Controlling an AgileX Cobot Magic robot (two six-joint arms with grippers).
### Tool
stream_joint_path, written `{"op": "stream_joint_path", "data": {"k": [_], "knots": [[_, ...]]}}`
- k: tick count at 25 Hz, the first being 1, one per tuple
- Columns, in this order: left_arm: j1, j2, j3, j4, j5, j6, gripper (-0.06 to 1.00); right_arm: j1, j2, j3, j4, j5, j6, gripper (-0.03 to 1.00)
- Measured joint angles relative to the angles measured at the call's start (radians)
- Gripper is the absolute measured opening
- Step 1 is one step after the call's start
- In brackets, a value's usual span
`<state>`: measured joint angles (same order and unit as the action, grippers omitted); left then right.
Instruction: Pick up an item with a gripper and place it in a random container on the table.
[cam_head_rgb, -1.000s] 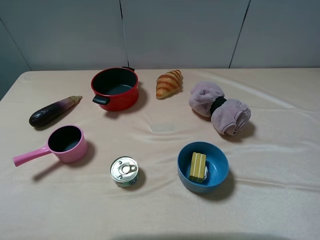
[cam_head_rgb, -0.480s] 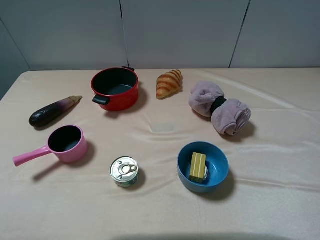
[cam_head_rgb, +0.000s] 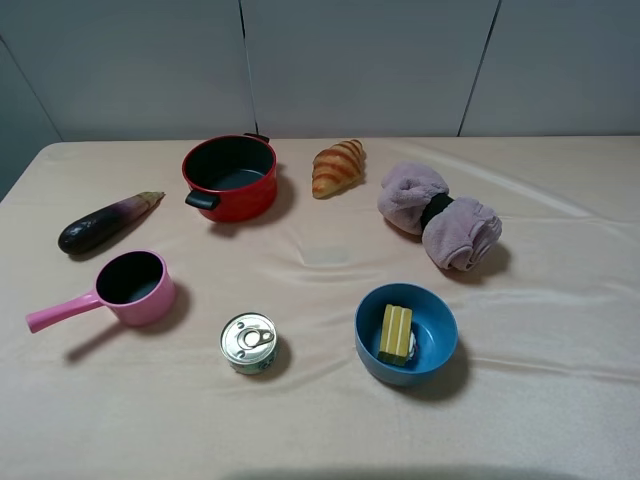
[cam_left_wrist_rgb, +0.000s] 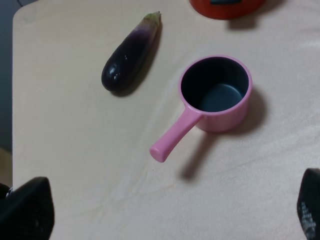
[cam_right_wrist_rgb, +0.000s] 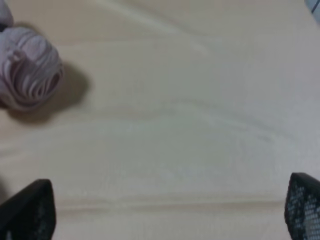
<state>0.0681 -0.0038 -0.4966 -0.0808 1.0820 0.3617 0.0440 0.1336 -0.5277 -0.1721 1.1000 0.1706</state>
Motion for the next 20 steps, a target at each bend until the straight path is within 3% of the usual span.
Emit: {"op": "stream_joint_path", "data": {"k": [10, 20], "knots": [[0.0, 0.0, 0.0, 0.0, 0.0, 0.0, 0.99, -0.071, -0.139, 0.0, 0.112, -0.008, -0.171, 0.69], [0.0, 0.0, 0.0, 0.0, 0.0, 0.0, 0.99, -0.071, -0.141, -0.006, 0.172, 0.071, -0.261, 0.69]]}}
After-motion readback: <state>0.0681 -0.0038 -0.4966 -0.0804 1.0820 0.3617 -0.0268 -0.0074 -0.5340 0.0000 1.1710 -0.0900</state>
